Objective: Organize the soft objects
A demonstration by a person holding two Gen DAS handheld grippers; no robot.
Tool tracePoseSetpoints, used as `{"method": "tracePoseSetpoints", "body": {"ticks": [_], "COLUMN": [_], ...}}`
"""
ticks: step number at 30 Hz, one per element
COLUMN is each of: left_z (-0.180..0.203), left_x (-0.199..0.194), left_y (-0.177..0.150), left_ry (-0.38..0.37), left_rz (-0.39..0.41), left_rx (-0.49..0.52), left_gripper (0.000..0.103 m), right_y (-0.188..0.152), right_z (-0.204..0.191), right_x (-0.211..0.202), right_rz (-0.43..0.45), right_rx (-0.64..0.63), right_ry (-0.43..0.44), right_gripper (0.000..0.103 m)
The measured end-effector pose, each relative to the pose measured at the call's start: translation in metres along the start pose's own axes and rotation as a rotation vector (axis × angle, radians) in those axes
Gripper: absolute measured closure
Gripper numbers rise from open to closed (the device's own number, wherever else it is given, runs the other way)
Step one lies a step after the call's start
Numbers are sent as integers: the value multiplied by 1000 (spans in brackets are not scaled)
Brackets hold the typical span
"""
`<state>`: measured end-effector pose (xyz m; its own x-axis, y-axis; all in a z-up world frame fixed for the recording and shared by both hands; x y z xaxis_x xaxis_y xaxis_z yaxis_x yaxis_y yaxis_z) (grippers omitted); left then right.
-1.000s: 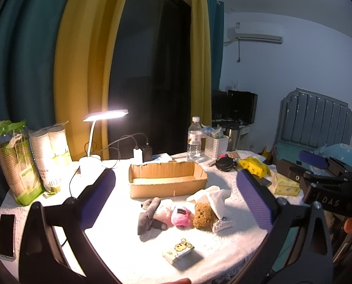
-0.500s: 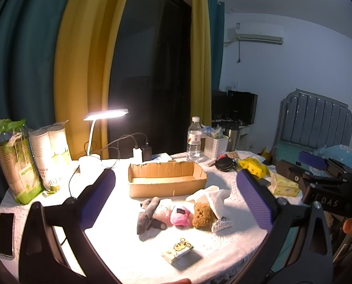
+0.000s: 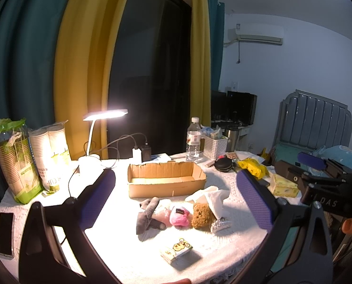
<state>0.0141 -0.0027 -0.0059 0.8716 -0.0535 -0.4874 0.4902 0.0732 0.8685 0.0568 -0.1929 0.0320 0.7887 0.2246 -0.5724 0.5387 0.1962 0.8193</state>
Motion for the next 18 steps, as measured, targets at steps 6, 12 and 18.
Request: {"method": "tracePoseSetpoints", "body": {"ticks": [6, 12, 18], "left_z": [2, 5, 4], "left_x": [-1, 2, 6], "left_y": [0, 1, 3], "left_ry": [-1, -8, -21], "left_rz": [1, -7, -9], "left_rx": [-3, -5, -9], "left_gripper": [1, 1, 1], "right_y": [0, -5, -6], "right_z": [0, -2, -1], "right_x": [0, 3, 5], "right_rz": [-1, -8, -14], "right_rx": [0, -3, -5], "right_ry": [1, 3, 5], "right_gripper": [18, 18, 18]}}
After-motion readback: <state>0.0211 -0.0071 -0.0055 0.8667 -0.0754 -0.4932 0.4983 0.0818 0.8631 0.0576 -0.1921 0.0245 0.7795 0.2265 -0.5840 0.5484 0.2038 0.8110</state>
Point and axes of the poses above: each gripper's, at about its wrist camera, not at the fingertips, and x roughly the way its jaws point, z to its right, y to its top, the point moved 2 cm from there along x, roughly the way its jaws point, and after that the axes turned 15 degrees about -z, right-handed, at the moved point
